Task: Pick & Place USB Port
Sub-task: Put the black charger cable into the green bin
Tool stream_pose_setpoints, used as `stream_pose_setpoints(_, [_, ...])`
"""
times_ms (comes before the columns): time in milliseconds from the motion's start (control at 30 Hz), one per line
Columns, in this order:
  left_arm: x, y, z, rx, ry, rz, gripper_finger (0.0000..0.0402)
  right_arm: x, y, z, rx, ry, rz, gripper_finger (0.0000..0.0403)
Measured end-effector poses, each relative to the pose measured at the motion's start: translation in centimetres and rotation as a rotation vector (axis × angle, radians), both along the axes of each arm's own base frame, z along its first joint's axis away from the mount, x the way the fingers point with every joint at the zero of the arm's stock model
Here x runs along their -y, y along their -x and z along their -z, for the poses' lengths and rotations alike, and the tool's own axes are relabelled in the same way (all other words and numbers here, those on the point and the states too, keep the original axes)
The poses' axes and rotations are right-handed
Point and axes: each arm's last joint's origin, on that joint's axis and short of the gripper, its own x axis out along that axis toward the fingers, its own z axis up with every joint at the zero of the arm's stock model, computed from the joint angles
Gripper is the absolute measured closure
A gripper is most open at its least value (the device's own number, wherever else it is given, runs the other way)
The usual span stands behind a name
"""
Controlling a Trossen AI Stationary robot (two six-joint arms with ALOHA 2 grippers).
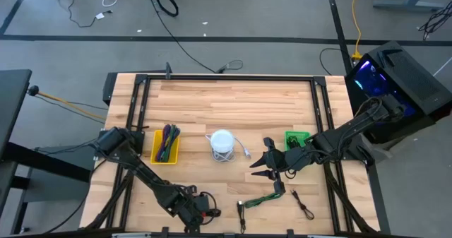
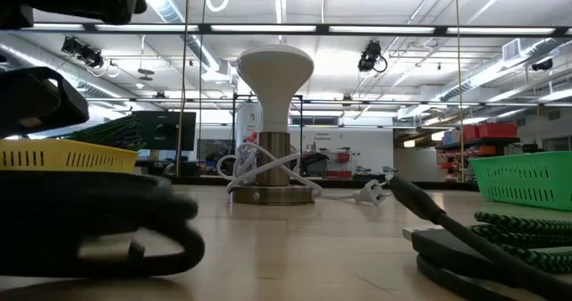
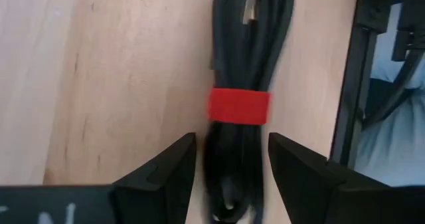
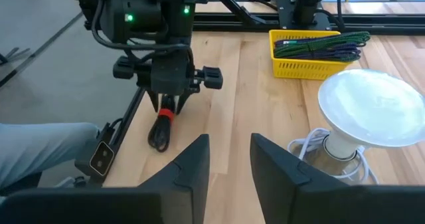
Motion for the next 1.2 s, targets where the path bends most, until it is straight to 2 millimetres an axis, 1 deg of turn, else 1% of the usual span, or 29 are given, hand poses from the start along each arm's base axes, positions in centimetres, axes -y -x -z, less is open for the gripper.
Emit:
stream_pose_setpoints(67, [-0.1, -0.1, 0.4, -0.013, -0.008, -0.004, 0.0216, 0.0, 0.0, 0.0, 0.0, 0.002, -0.001, 0.0292])
stream_pose_setpoints(133, [-0.2, -0.2, 0.5, -0.023, -0.01, -0.011, 0.0243, 0.0, 0.0, 0.0, 0.003, 0.013, -0.007, 0.0292])
stream_pose_setpoints(167, [-0.3, -0.2, 0.6, -0.026, -0.016, -0.018, 0.0266, 0.0, 0.0, 0.0, 0.004, 0.018, -0.01, 0.0292])
stream_pose_setpoints(233, [-0.6, -0.3, 0.4, -0.02, -0.028, -0.015, 0.0332, 0.0, 0.0, 0.0, 0.004, 0.025, -0.013, 0.0292])
stream_pose_setpoints(267, [-0.7, -0.4, 0.2, -0.01, -0.033, -0.003, 0.0359, 0.0, 0.0, 0.0, 0.004, 0.028, -0.014, 0.0292])
stream_pose_setpoints(433, [-1.3, -0.8, -0.6, 0.064, -0.069, -0.047, 0.0361, 0.2, 0.0, 0.1, 0.007, 0.068, 0.022, 0.0292])
stream_pose_setpoints(533, [-1.9, -1.1, -2.1, 0.163, -0.115, -0.09, 0.0361, 0.4, 0.1, 0.3, -0.003, 0.105, 0.063, 0.0292])
stream_pose_setpoints(600, [-2.3, -1.2, -3.4, 0.24, -0.167, -0.117, 0.0361, 0.6, 0.1, 0.3, -0.004, 0.128, 0.097, 0.0292])
stream_pose_setpoints(733, [-3.6, -1.2, -7.2, 0.44, -0.286, -0.186, 0.0361, 0.8, 0.1, 0.8, 0.002, 0.163, 0.152, 0.0292])
stream_pose_setpoints(833, [-4.4, -1.1, -9.8, 0.596, -0.406, -0.25, 0.0361, 1.0, 0.1, 1.3, 0.01, 0.174, 0.178, 0.0292])
stream_pose_setpoints(933, [-5.3, -1.1, -12.0, 0.704, -0.542, -0.274, 0.0361, 1.3, -0.2, 1.7, 0.048, 0.189, 0.176, 0.0292])
stream_pose_setpoints(1033, [-6.7, -1.9, -13.2, 0.738, -0.642, -0.263, 0.0361, 1.4, -0.7, 0.9, 0.148, 0.207, 0.165, 0.0292])
stream_pose_setpoints(1200, [-10.1, -4.3, -14.4, 0.764, -0.782, -0.233, 0.0361, 1.8, -1.4, -0.7, 0.305, 0.26, 0.168, 0.0291])
